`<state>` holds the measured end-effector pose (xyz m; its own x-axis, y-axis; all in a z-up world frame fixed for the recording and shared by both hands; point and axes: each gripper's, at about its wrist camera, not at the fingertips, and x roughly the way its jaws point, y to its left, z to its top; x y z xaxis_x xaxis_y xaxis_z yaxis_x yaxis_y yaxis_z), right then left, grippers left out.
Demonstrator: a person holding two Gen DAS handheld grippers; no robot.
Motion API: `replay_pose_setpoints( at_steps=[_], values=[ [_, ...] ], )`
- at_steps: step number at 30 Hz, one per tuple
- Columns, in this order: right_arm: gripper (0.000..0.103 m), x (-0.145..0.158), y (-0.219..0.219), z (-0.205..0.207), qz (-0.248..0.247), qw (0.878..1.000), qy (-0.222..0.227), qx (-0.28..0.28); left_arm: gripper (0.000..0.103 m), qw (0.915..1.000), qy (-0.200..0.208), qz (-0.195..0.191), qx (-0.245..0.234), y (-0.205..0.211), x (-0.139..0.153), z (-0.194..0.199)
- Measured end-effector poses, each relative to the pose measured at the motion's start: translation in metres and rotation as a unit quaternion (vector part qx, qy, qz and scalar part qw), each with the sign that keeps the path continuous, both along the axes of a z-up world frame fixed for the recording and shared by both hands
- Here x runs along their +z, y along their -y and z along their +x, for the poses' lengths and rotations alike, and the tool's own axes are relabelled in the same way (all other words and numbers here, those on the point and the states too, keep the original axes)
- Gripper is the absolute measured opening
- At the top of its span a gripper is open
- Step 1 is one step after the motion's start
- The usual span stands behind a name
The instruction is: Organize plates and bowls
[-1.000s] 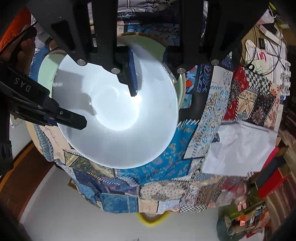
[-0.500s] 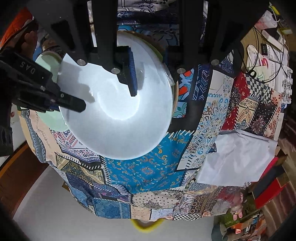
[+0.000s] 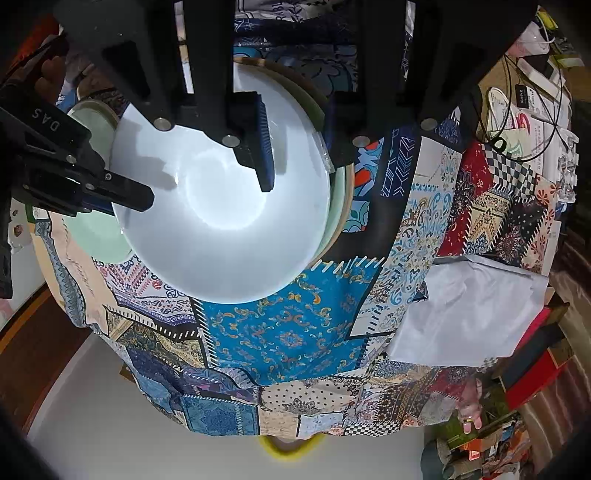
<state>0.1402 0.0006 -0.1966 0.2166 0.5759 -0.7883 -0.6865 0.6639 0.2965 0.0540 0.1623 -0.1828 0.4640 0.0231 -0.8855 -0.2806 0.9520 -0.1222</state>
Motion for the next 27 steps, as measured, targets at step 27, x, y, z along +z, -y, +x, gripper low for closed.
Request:
replay_pose_setpoints(
  at_steps=[27],
  values=[
    [0.023, 0.004, 0.016, 0.0, 0.012, 1.0, 0.002, -0.013, 0.025, 0.9995, 0.013, 0.024, 0.012, -0.01, 0.021, -0.012]
  ],
)
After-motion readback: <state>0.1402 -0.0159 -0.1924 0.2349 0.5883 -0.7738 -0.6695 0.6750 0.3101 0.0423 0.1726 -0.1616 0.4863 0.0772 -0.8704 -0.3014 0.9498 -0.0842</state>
